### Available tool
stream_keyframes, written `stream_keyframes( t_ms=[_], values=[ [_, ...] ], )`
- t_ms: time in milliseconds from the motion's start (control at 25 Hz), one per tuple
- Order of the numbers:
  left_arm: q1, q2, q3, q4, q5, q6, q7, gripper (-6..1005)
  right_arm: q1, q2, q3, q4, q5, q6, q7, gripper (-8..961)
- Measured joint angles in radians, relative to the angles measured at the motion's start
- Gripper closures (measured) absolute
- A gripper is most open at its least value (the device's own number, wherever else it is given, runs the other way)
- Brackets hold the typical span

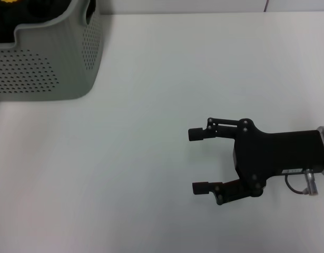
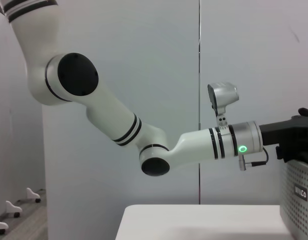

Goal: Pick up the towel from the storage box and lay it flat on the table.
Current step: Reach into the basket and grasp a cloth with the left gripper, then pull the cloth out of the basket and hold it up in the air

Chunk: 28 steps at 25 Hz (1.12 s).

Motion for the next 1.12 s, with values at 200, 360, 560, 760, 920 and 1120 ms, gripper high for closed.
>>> stream_keyframes(
  t_ms=[200, 360, 560, 760, 920, 1120],
  values=[
    [0.0, 0.0, 0.004, -0.027, -0.073, 0.012, -0.001, 812, -0.001, 0.0, 0.003, 0.004, 0.0, 0.011, -0.001, 87],
    [0.002, 0.0, 0.004, -0.034, -0.08, 0.044, -0.024, 952, -0.002, 0.0, 0.003, 0.009, 0.0, 0.016, -0.009, 87],
    [0.03, 0.006, 0.003, -0.051, -0.08, 0.238, -0.184, 972, -0.014, 0.0, 0.004, 0.008, 0.0, 0.02, -0.012, 87],
    [0.063, 0.018, 0.007, -0.047, -0.029, 0.597, -0.434, 967, -0.015, 0.0, 0.005, 0.01, 0.0, 0.02, -0.018, 87],
    [0.064, 0.013, 0.011, -0.048, -0.027, 0.849, -0.607, 964, -0.015, 0.001, 0.005, 0.01, 0.009, 0.02, -0.03, 88],
    [0.061, 0.001, 0.201, -0.014, -0.186, 0.913, -0.799, 959, -0.012, 0.003, -0.005, 0.012, 0.067, 0.018, -0.046, 88]
  ],
)
